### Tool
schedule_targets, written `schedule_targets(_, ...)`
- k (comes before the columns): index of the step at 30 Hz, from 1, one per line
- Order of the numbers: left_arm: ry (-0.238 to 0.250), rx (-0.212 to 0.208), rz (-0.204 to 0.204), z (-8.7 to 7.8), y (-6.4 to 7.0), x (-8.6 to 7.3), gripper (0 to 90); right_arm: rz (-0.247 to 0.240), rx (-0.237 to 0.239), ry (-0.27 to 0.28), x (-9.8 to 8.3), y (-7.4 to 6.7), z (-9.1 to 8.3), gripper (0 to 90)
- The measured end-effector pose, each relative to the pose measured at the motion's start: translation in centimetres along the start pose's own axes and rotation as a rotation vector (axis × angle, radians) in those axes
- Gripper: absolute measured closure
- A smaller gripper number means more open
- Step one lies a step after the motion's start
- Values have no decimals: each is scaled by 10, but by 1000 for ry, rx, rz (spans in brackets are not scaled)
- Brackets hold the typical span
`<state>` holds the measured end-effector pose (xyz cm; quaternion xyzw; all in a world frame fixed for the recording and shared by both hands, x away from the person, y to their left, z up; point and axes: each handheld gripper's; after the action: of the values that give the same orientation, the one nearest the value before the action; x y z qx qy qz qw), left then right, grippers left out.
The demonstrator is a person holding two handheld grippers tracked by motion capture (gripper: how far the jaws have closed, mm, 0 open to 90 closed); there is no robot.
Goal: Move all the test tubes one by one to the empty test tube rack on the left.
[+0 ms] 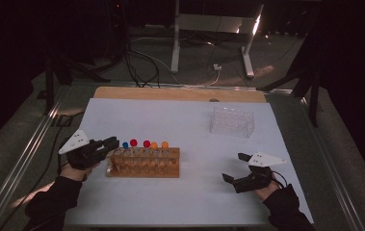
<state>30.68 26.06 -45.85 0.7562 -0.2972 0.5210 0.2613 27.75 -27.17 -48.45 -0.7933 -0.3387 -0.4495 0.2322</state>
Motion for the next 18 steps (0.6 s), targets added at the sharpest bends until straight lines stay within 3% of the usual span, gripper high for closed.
schedule_targets(11,5,0,13,1,-1,-3,758,1,1,-2,0,0,0,0)
schedule_targets(14,7,-11,2,-2,-2,-1,608,1,0,-1,0,0,0,0)
schedule_targets(16,27,-22,0,-6,-3,1,607,1,-1,0,0,1,-1,0)
schedule_targets(18,41,-33,10,-12,-3,4,540,2,-1,0,0,1,-1,0)
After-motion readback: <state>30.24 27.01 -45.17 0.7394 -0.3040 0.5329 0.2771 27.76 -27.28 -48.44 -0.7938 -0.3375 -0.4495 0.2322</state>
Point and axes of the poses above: each handheld gripper's, and its own axes: z roughly forward along the jaws, x roughly out of its top, y roughly to its right, and after that the axes turned 1 degree about y, right-handed
